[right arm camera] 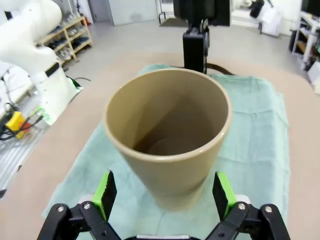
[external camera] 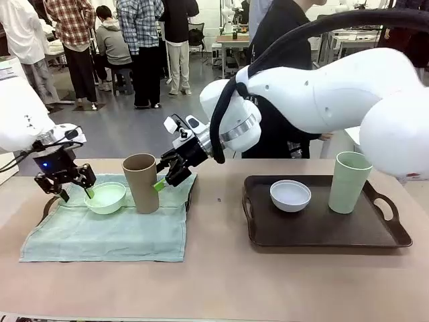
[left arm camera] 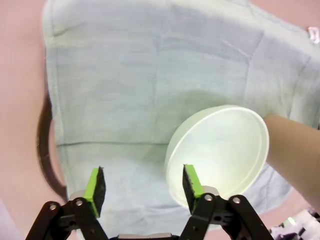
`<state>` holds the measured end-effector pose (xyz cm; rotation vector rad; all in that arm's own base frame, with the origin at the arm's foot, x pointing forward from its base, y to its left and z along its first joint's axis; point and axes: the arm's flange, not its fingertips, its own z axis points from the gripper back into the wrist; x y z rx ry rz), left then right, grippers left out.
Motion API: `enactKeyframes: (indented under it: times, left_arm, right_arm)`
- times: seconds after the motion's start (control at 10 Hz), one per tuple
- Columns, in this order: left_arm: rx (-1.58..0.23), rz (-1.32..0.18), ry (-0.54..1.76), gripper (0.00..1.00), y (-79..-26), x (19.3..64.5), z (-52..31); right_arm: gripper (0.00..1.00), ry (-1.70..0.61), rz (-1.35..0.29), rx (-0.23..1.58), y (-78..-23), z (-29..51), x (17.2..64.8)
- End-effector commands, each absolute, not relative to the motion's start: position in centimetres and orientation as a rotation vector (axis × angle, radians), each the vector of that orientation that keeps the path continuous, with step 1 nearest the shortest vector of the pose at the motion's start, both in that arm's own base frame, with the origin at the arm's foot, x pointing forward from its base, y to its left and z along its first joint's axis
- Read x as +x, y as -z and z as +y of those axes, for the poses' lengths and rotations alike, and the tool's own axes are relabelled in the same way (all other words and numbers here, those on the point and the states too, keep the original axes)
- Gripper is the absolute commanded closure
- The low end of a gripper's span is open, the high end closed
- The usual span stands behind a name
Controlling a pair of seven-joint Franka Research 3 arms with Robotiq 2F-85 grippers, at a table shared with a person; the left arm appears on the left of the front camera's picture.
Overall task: Set up a tray with a mat and arrange the tableware.
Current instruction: Place the Picnic Bowl and Reusable plastic cup back onto the Handle tray in front of the human's position.
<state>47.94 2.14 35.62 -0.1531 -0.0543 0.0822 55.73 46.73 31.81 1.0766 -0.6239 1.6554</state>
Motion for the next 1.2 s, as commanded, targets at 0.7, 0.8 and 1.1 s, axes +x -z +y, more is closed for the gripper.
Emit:
enactKeyframes:
  times: [0.7, 0.8, 1.1]
  left_arm:
    - [-0.035, -0.204, 0.163, 0.54, -51.0, 38.2, -3.6]
    - [0.012, -0.211, 0.211, 0.54, -52.4, 37.2, -6.3]
    - [0.084, -0.238, 0.285, 0.54, -54.1, 35.9, -10.3]
  right_arm:
    - [0.0, -0.89, -0.19, 0.823, -43.2, 36.3, 40.1]
    - [0.0, -0.777, -0.081, 0.76, -45.2, 35.4, 37.4]
    - [0.0, -0.346, 0.159, 0.37, -52.4, 35.9, 30.3]
